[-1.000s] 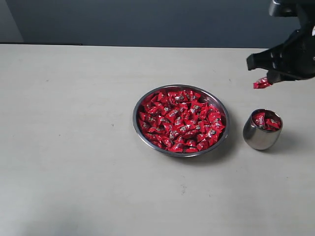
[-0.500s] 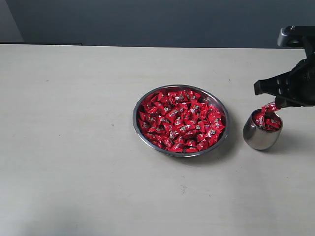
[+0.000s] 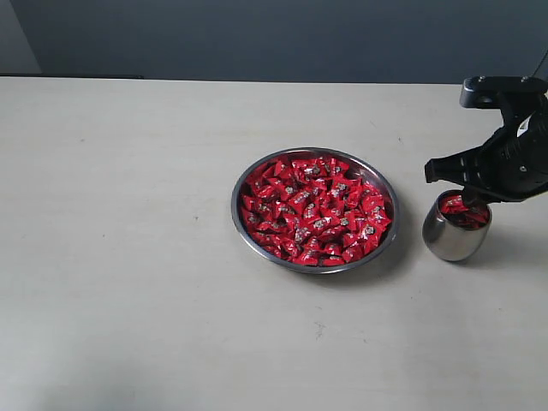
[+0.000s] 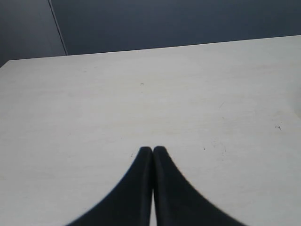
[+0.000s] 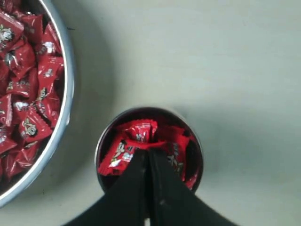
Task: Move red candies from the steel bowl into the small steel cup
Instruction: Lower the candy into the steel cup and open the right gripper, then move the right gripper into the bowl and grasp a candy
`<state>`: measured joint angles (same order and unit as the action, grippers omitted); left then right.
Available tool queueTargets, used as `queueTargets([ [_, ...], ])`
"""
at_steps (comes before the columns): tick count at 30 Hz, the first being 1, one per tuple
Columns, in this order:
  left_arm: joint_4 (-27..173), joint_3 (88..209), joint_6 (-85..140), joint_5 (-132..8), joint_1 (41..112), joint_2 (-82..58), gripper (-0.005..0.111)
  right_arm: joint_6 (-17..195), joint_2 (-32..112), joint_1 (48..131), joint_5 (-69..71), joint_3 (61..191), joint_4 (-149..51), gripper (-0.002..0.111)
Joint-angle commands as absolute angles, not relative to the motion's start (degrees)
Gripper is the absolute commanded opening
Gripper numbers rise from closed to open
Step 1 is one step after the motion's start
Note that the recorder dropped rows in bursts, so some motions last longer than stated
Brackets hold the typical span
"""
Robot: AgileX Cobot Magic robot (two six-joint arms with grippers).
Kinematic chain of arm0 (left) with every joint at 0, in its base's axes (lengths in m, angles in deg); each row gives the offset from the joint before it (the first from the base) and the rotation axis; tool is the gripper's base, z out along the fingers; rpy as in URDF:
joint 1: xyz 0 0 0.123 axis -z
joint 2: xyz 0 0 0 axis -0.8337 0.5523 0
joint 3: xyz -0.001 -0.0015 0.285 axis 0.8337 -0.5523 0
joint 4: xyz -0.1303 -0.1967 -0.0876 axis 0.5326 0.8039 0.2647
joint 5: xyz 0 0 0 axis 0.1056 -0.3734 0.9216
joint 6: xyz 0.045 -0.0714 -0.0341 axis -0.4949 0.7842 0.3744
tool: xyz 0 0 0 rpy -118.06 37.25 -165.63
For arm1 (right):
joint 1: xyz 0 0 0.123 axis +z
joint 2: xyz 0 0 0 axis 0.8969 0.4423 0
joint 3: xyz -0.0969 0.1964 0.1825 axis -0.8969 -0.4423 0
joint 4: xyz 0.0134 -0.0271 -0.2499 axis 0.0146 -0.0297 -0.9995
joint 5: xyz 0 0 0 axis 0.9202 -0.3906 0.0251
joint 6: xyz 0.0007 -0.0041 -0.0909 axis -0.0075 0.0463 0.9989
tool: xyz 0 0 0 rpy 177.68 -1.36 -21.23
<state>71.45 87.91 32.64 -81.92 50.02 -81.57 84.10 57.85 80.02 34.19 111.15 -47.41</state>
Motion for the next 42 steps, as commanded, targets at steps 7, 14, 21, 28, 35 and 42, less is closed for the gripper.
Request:
queueTargets([
  [7,71.34,87.8,32.75,-81.37,50.3,-81.85,0.0,83.99,57.87,79.79,34.77,111.08,-47.61,0.01],
  [14,71.34,87.8,32.75,-81.37,50.3,-81.85,0.0,83.99,57.87,79.79,34.93,111.08,-47.61,0.032],
  [21,71.34,87.8,32.75,-81.37,50.3,-81.85,0.0,83.99,56.93,79.79,35.06,111.08,-47.65,0.031],
  [28,71.34,87.8,32.75,-81.37,50.3,-81.85,0.0,83.99,54.36,79.79,36.07,111.91,-48.79,0.031],
  [35,71.34,87.8,32.75,-81.37,50.3,-81.85,0.0,83.99,52.06,79.79,36.04,113.14,-48.79,0.031],
  [42,71.34,87.8,32.75,-81.37,50.3,-81.85,0.0,92.2,51.06,79.79,36.18,115.49,-35.92,0.031],
])
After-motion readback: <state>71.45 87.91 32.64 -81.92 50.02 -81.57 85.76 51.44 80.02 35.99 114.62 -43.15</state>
